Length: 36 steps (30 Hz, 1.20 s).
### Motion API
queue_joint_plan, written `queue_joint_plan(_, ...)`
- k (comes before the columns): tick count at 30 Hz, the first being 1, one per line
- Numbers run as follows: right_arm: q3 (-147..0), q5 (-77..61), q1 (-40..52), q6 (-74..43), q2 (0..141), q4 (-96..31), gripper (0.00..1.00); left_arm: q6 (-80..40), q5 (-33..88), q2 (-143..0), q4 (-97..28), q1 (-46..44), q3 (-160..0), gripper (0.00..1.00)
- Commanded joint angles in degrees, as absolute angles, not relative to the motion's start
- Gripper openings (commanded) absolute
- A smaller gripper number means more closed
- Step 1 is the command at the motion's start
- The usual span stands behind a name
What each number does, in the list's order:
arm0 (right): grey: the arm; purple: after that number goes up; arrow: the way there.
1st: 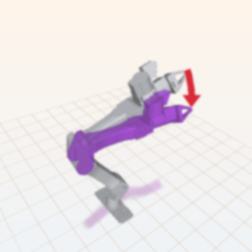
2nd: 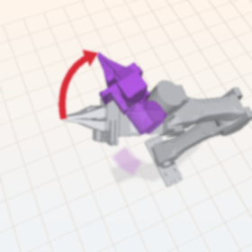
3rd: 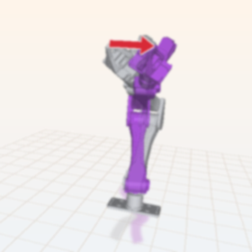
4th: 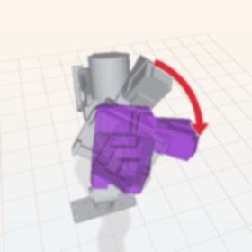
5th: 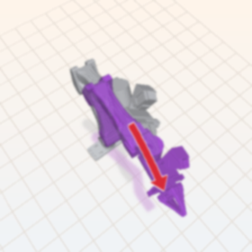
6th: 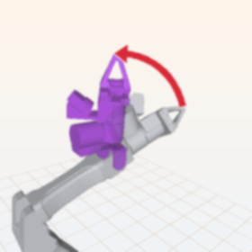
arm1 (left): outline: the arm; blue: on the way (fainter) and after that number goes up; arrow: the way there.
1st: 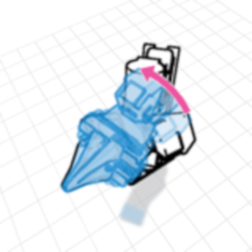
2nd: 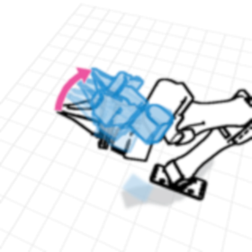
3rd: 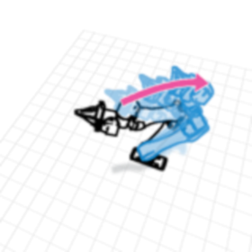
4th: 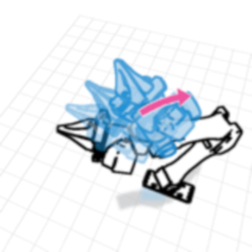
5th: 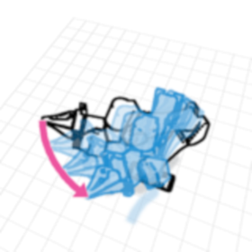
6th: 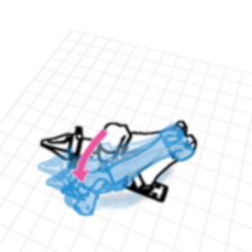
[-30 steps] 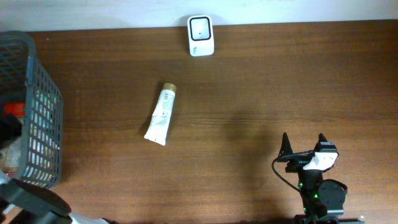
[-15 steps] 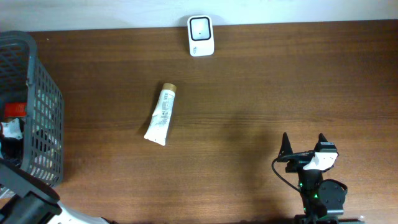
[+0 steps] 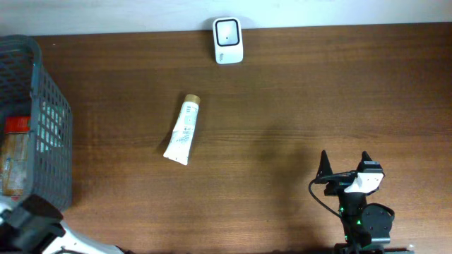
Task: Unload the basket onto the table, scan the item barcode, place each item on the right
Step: 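Pick the yellow snack bag from the basket with left gripper, drop beside tube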
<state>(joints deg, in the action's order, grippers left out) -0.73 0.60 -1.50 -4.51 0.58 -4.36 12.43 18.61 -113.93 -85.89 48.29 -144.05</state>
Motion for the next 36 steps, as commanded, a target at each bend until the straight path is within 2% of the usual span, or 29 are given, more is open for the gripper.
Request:
queue_joint_plan(1, -0.3, 0.7, -1.6, -4.7, 0.3, -4.6, 0.99, 9.6, 30.9, -113.1, -94.7, 41.5, -159.5, 0.00)
queue_joint_plan(4, -0.3, 0.7, -1.6, -4.7, 0.3, -4.6, 0.99, 5.3, 30.2, -113.2, -96.6, 27.6, -161.8, 0.00)
queue_joint_plan(7, -0.3, 0.7, -1.6, -4.7, 0.3, -4.6, 0.99, 2.1, 17.5, -114.3, -96.7, 7.2, -161.2, 0.00)
queue_joint_plan(12, -0.3, 0.7, -1.6, -4.7, 0.3, -4.6, 0.99, -4.4, 9.5, -124.6, -96.5, -14.6, -157.6, 0.00)
queue_joint_plan(18, -0.3, 0.7, -1.6, -4.7, 0.3, -4.6, 0.99, -6.9, 9.1, -138.9, -93.0, -26.8, -148.1, 0.00)
queue_joint_plan(21, -0.3, 0.7, -1.6, -4.7, 0.3, -4.6, 0.99, -8.8, 6.3, -142.5, -89.7, -29.7, -142.6, 0.02)
queue_joint_plan(24, -0.3, 0.7, -1.6, -4.7, 0.3, -4.6, 0.99, -10.5, 6.2, -142.8, -82.6, -31.6, -133.9, 0.26)
queue_joint_plan(25, -0.3, 0.7, -1.6, -4.7, 0.3, -4.6, 0.99, -11.4, 6.2, -142.8, -80.0, -32.0, -130.9, 0.51)
queue_joint_plan(26, -0.3, 0.7, -1.6, -4.7, 0.3, -4.6, 0.99, -11.4, 6.0, -142.8, -79.0, -32.1, -129.5, 0.99)
queue_joint_plan(28, -0.3, 0.7, -1.6, -4.7, 0.3, -4.6, 0.99, -11.4, 3.2, -142.2, -80.0, -31.8, -132.5, 0.99)
queue_joint_plan(31, -0.3, 0.7, -1.6, -4.7, 0.3, -4.6, 0.99, -9.3, -5.8, -134.3, -88.2, -28.3, -159.0, 0.99)
queue_joint_plan(33, -0.3, 0.7, -1.6, -4.7, 0.3, -4.6, 0.99, -2.9, -5.9, -130.3, -90.2, -24.6, -171.2, 0.99)
queue_joint_plan(34, -0.3, 0.7, -1.6, -4.7, 0.3, -4.6, 0.99, -2.2, -8.7, -127.3, -92.5, -19.4, -178.6, 0.99)
queue_joint_plan(36, -0.3, 0.7, -1.6, -4.7, 0.3, -4.6, 0.99, -6.8, -14.0, -123.3, -95.2, -10.1, -179.7, 0.99)
